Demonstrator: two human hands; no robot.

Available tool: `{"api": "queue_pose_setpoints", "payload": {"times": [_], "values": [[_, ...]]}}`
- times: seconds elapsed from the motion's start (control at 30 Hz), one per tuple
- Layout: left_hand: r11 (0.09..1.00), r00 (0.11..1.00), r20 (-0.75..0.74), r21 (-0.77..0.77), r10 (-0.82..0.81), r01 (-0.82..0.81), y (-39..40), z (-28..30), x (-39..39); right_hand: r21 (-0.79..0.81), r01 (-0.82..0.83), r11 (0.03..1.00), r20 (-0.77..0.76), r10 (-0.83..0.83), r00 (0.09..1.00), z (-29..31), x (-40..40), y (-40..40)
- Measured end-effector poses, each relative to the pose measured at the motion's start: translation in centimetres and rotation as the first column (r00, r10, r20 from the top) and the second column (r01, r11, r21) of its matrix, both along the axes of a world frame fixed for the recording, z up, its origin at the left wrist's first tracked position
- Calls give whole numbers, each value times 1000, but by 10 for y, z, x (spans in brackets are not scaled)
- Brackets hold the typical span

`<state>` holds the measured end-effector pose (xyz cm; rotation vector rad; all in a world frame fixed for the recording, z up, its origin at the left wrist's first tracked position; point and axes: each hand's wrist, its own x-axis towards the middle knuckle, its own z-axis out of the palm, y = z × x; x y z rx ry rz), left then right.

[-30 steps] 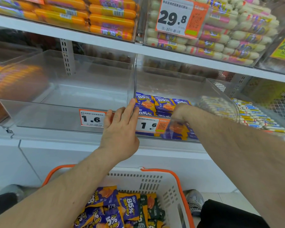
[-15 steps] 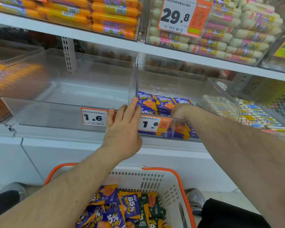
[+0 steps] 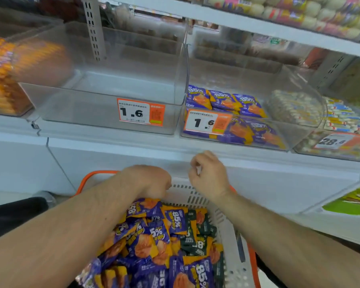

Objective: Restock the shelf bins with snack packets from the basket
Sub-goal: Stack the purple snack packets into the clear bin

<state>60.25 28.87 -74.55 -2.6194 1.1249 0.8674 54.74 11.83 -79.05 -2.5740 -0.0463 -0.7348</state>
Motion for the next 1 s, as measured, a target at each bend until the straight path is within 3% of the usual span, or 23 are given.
{"api": "queue_pose_setpoints", "payload": {"times": [0.07,0.13,0.2,0.3,0.57,0.77,0.87,1.0], "values": [[999,999,-23,-43,28,-29,3,-5,0,107,107,989,-446,-49,894,-43,-12,14],[991,996,-31,-109,79,-82,6,-4,2,197,252,947,-764,-13,645,-81,-24,31],[987,994,-43,-122,100,-104,10,-6,4,232,357,905,-896,56,440,-110,-36,48],[990,993,-63,-94,95,-101,11,-9,4,242,456,857,-950,113,291,-129,-48,67],[987,992,-77,-121,99,-108,5,-5,2,259,605,753,-957,116,266,-131,-50,70],[984,991,-96,-142,97,-110,7,0,-2,220,575,788,-965,90,246,-138,-51,80],[980,992,-90,-171,91,-105,6,6,-3,153,535,831,-953,-19,302,-133,-51,79],[976,992,-88,-193,89,-104,5,13,-1,243,522,818,-891,-25,453,-112,-40,63]]}}
